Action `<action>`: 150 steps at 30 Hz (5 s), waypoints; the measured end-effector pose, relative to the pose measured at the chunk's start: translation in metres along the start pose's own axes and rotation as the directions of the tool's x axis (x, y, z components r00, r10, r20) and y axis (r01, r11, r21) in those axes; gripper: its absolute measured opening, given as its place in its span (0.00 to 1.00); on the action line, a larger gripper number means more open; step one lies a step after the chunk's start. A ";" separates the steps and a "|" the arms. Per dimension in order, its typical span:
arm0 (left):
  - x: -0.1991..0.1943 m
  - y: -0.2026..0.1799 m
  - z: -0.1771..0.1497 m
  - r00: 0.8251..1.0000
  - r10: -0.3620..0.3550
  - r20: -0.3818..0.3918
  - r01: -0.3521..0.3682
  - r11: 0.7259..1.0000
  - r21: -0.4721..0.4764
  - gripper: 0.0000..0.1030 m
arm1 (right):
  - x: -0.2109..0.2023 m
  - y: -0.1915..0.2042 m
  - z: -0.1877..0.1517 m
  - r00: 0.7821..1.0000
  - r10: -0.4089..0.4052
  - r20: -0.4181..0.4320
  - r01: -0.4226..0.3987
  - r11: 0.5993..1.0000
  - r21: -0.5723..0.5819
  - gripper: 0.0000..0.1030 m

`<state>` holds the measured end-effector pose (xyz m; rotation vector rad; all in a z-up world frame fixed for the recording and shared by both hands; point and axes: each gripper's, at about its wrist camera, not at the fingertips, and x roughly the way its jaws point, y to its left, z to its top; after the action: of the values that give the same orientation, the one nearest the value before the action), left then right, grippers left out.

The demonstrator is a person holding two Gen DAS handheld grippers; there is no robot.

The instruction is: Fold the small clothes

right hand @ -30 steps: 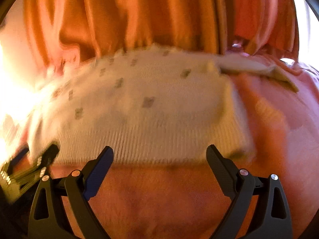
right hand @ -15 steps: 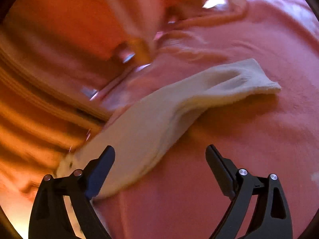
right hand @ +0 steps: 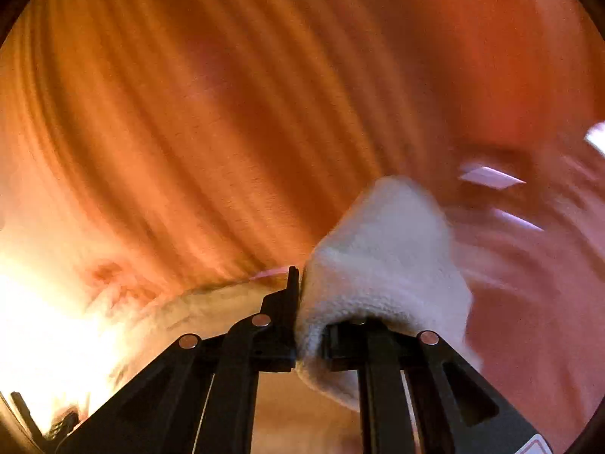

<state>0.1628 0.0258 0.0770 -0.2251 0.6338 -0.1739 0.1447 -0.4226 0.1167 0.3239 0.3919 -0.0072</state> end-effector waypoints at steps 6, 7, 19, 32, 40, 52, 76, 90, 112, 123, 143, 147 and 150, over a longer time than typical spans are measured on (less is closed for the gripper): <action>0.020 0.012 0.017 0.995 -0.088 -0.050 0.082 0.990 -0.113 0.95 | 0.083 0.151 -0.057 0.958 0.163 -0.237 -0.212 0.957 -0.199 0.28; 0.026 0.017 0.018 0.993 -0.094 -0.067 0.085 0.989 -0.124 0.95 | 0.085 0.151 -0.065 0.959 0.143 -0.243 -0.194 0.959 -0.204 0.30; 0.144 0.054 0.031 0.945 -0.233 -0.231 0.118 0.898 -0.423 0.95 | 0.011 -0.009 -0.122 0.944 0.043 -0.326 0.076 0.935 0.345 0.46; 0.173 0.021 0.089 0.937 -0.345 -0.056 0.299 0.874 -0.384 0.02 | 0.057 -0.017 -0.094 0.990 0.031 -0.140 0.010 0.960 0.281 0.10; 0.146 0.028 0.093 0.955 -0.289 -0.063 0.253 0.909 -0.330 0.16 | 0.057 -0.035 -0.114 0.967 -0.099 -0.236 0.146 0.971 0.190 0.10; 0.197 -0.071 0.117 0.948 -0.147 -0.283 0.111 0.984 -0.139 0.92 | 0.013 -0.012 -0.114 0.951 -0.219 -0.219 0.283 0.903 0.324 0.42; 0.146 0.054 0.025 0.956 -0.168 -0.240 0.049 0.899 -0.436 0.14 | 0.045 0.001 -0.119 0.942 -0.213 -0.258 0.268 0.942 0.202 0.57; 0.194 0.058 0.073 0.912 -0.336 -0.235 0.191 0.855 -0.482 0.13 | 0.047 -0.009 -0.106 0.948 -0.222 -0.229 0.271 0.940 0.208 0.59; 0.210 0.030 0.094 0.967 -0.173 -0.188 0.141 0.975 -0.173 0.14 | 0.116 -0.072 -0.086 0.889 -0.302 -0.343 0.332 0.943 0.032 0.12; 0.169 0.077 0.100 0.975 -0.159 -0.153 0.105 0.945 -0.311 0.50 | 0.085 -0.082 -0.076 0.856 -0.447 -0.258 0.488 0.865 0.120 0.16; 0.086 0.084 0.038 0.991 -0.008 -0.137 -0.018 0.982 -0.189 0.63 | 0.204 0.199 -0.088 0.888 0.091 -0.451 -0.163 0.979 -0.124 0.10; 0.084 0.088 0.039 0.991 -0.049 -0.123 0.018 0.970 -0.242 0.71 | 0.198 0.189 -0.080 0.868 0.224 -0.444 -0.237 0.971 0.026 0.10; 0.086 0.089 0.037 0.990 -0.050 -0.135 0.015 0.967 -0.252 0.71 | 0.227 0.216 -0.117 0.790 0.098 -0.605 -0.234 0.961 -0.151 0.15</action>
<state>0.2609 0.0976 0.0341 -0.4711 0.7929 -0.1413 0.3258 -0.1685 -0.0042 0.1316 0.9841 0.3206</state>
